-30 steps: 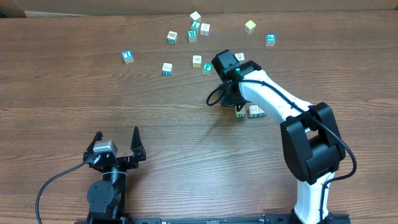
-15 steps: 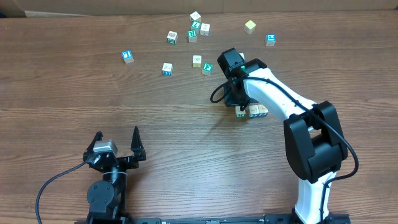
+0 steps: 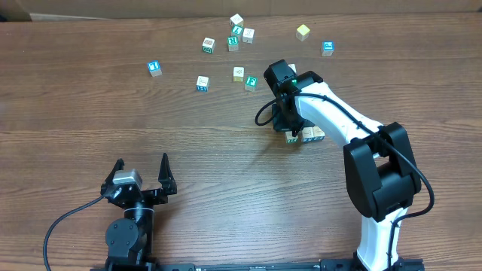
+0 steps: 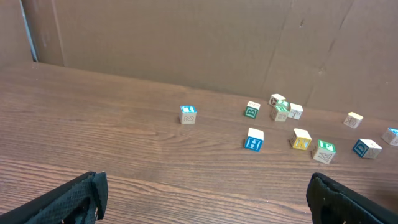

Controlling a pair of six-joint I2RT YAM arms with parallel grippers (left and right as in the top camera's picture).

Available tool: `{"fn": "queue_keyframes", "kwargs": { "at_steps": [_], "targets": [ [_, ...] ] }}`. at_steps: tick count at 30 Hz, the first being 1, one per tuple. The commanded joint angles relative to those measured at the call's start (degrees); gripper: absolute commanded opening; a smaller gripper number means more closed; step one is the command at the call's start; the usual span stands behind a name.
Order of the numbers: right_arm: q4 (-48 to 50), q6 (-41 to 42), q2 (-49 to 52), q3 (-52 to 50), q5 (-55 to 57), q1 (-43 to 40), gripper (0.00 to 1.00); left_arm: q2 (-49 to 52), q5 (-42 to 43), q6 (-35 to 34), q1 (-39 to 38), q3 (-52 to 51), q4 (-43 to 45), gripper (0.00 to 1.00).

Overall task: Form a horizontal line
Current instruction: 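Press the three blocks together into a straight row with the right gripper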

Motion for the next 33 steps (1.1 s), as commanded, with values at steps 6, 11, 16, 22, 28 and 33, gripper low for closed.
{"fn": "queue_keyframes", "kwargs": {
  "at_steps": [6,11,16,22,28,33],
  "targets": [
    [1.68,0.39,0.63,-0.46,-0.35,-0.04,0.04,-0.59,-0.13,1.25,0.31,-0.22,0.02,1.0],
    [5.11,-2.69,0.63,-0.44,-1.25,-0.04,0.04,-0.59,-0.13,1.25,0.31,-0.22,0.02,0.99],
    [4.22,-11.04,0.63,-0.44,-10.47,-0.04,0.04,-0.59,-0.13,1.25,0.31,-0.22,0.02,0.99],
    [0.83,-8.44,0.63,-0.46,-12.63,-0.04,0.04,-0.59,-0.13,1.25,0.31,-0.22,0.02,1.0],
    [-0.42,-5.73,0.63,-0.48,-12.39,-0.04,0.04,-0.59,-0.13,1.25,0.31,-0.22,0.02,1.0],
    [-1.38,-5.53,0.63,-0.48,-11.91,-0.04,0.04,-0.59,-0.13,1.25,0.31,-0.22,0.02,1.0]
  ]
}}
